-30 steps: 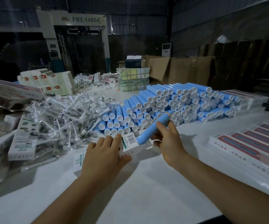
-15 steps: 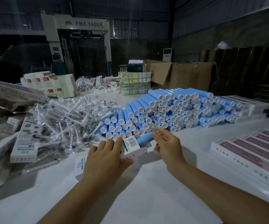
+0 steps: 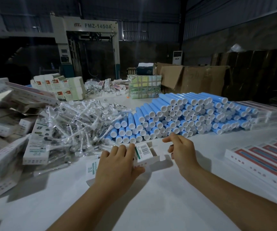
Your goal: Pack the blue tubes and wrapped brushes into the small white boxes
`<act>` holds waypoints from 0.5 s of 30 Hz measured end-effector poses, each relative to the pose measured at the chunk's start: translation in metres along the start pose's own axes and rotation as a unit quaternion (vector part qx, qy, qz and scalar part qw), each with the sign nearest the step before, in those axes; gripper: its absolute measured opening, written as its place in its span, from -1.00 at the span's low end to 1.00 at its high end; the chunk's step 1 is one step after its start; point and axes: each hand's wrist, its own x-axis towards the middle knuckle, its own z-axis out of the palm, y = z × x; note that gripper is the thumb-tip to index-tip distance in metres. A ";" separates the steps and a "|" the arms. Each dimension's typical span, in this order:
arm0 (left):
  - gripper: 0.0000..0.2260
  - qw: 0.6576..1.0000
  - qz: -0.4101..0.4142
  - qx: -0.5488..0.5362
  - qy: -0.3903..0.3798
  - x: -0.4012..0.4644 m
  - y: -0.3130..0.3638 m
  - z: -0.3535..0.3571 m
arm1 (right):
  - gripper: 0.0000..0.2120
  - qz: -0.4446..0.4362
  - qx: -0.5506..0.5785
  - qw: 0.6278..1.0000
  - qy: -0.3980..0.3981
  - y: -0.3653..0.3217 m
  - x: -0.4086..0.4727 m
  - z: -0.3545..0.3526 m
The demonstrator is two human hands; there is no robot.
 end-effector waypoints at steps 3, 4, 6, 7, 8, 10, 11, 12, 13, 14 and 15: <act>-0.35 1.000 0.015 -0.004 -0.009 -0.001 0.003 0.000 | -0.69 -0.029 -0.009 0.999 -0.012 -0.016 0.009 0.008; -0.37 1.000 0.018 -0.004 -0.011 -0.001 0.004 0.000 | -0.69 -0.049 -0.022 0.998 -0.025 -0.021 0.011 0.014; -0.39 1.000 0.023 -0.002 -0.008 -0.001 0.006 0.000 | -0.70 -0.100 -0.065 0.990 -0.072 -0.033 0.012 0.030; -0.39 1.000 0.020 0.005 -0.011 0.000 0.007 -0.001 | -0.71 -0.131 -0.089 0.982 -0.103 -0.039 0.012 0.040; -0.39 1.000 0.020 0.012 -0.017 -0.001 0.008 -0.003 | -0.71 -0.160 -0.111 0.971 -0.137 -0.045 0.011 0.052; -0.43 0.999 0.027 0.028 -0.030 0.000 0.007 -0.004 | -0.71 -0.207 -0.152 0.941 -0.220 -0.054 0.008 0.077; -0.46 0.998 0.032 0.035 -0.040 0.001 0.006 -0.004 | -0.71 -0.228 -0.182 0.919 -0.264 -0.057 0.005 0.090; -0.48 0.998 0.036 0.032 -0.048 0.000 0.006 -0.005 | -0.74 -0.251 -0.217 0.893 -0.305 -0.061 0.002 0.104; -0.50 0.997 0.032 0.022 -0.061 0.001 0.006 -0.006 | -0.79 -0.272 -0.250 0.865 -0.340 -0.062 -0.002 0.119; -0.51 0.997 0.019 0.004 -0.076 0.002 0.006 -0.004 | -0.83 -0.294 -0.276 0.839 -0.365 -0.063 -0.006 0.133; -0.52 0.995 0.004 -0.021 -0.101 0.003 0.006 -0.007 | -0.84 -0.317 -0.295 0.817 -0.382 -0.063 -0.009 0.149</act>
